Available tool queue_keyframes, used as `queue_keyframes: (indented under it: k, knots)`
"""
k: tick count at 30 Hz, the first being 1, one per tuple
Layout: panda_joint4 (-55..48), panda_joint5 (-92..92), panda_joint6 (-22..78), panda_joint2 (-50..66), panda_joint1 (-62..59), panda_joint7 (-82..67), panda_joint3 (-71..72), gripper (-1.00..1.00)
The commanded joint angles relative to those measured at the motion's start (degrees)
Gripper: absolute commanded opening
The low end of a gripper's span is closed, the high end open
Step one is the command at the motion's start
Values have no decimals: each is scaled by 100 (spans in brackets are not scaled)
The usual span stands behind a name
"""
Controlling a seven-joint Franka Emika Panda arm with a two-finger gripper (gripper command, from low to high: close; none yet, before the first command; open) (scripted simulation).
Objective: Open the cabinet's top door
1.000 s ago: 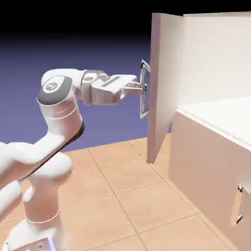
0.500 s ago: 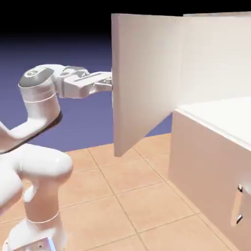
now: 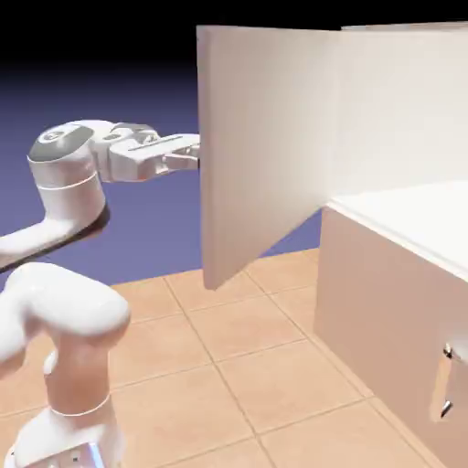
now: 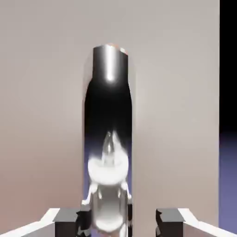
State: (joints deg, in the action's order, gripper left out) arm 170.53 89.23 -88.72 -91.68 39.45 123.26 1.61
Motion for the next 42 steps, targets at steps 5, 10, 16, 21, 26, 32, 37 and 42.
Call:
queue_keyframes:
  k: [5,10,16,21,26,32,37,42]
  knots:
    - [-21,369,1011,92,1038,64,-202,-100]
    - [-211,272,2191,649,1960,439,-65,-100]
    - [-730,-819,2870,1895,1836,1254,735,-100]
    - [-1298,-1636,3341,2933,1557,1882,1308,-100]
    - [-1995,-2365,3813,3971,1144,2476,1859,-100]
    - [-2667,-3158,3835,4674,212,2800,2586,-100]
    - [-2360,-3510,2683,3840,-825,2197,3010,-100]
    - [-1963,-3763,1512,2802,-1814,1469,3383,-100]
